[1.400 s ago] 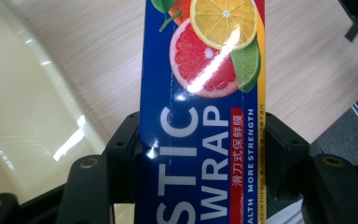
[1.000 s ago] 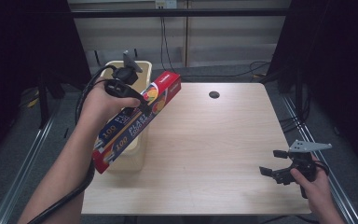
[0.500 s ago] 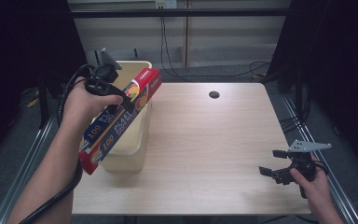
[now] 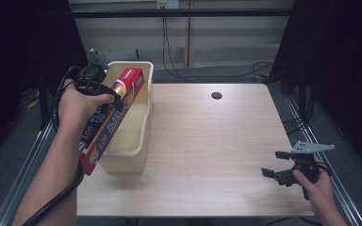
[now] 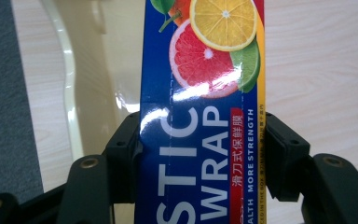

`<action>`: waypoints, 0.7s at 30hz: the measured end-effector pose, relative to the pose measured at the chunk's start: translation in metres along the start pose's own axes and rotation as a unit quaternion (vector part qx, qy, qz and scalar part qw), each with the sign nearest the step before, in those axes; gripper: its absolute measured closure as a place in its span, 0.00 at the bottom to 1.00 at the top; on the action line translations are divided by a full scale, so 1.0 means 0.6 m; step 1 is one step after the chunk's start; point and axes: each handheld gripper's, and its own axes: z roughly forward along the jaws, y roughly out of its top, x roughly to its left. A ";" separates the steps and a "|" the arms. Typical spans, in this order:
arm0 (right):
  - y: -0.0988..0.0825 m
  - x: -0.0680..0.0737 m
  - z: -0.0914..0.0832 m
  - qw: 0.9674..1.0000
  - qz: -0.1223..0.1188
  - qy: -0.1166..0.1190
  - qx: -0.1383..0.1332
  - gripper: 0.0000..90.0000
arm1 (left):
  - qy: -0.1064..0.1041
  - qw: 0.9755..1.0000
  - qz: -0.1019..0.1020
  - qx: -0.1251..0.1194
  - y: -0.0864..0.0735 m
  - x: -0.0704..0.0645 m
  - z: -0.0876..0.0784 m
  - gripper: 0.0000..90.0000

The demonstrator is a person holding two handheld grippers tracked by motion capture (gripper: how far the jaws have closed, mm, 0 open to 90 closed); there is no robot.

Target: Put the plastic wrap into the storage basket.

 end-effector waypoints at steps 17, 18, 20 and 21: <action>0.000 0.000 0.001 1.000 0.001 0.002 -0.001 0.03 | 0.026 0.997 -0.064 0.020 0.003 0.002 0.052 0.45; 0.000 0.001 0.001 1.000 0.001 0.002 0.000 0.03 | 0.032 0.997 -0.062 0.022 0.004 0.002 0.057 0.45; 0.000 0.001 0.000 1.000 0.001 0.004 0.000 0.03 | 0.034 0.997 -0.061 0.023 0.004 0.003 0.059 0.45; -0.001 0.000 0.000 1.000 0.000 0.003 -0.003 0.03 | 0.032 0.997 -0.068 0.023 0.004 0.003 0.062 0.45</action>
